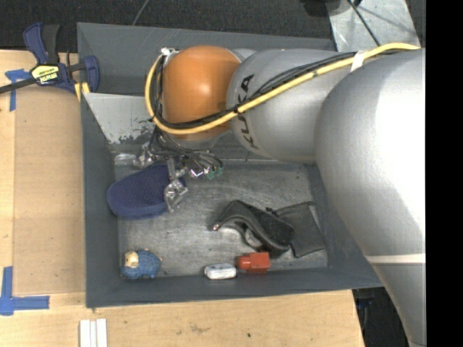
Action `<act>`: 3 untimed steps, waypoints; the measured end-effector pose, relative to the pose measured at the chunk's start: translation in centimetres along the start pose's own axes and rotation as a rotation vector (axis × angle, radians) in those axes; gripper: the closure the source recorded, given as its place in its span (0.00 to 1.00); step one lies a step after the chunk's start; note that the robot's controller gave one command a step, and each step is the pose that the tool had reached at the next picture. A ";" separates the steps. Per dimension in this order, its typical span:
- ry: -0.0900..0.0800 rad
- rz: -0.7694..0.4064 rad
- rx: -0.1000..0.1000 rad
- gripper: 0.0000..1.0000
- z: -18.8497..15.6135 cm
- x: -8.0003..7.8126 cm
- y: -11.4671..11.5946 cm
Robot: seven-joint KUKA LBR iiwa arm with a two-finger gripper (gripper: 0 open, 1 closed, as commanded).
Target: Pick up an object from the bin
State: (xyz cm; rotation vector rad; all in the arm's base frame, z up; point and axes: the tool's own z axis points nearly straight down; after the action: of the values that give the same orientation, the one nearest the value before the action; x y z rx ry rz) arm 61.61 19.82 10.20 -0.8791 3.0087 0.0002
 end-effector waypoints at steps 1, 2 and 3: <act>0.000 0.095 0.000 0.00 -0.5 0.3 -1.8; 0.005 0.299 -0.001 0.00 2.8 0.3 -2.5; 0.002 0.299 -0.001 0.00 2.6 0.1 -2.6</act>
Offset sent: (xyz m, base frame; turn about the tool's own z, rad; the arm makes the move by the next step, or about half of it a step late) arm 0.0053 -0.0165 0.0044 0.0945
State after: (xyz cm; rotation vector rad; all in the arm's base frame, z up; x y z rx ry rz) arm 62.88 17.59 7.60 -0.4220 3.1086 0.0020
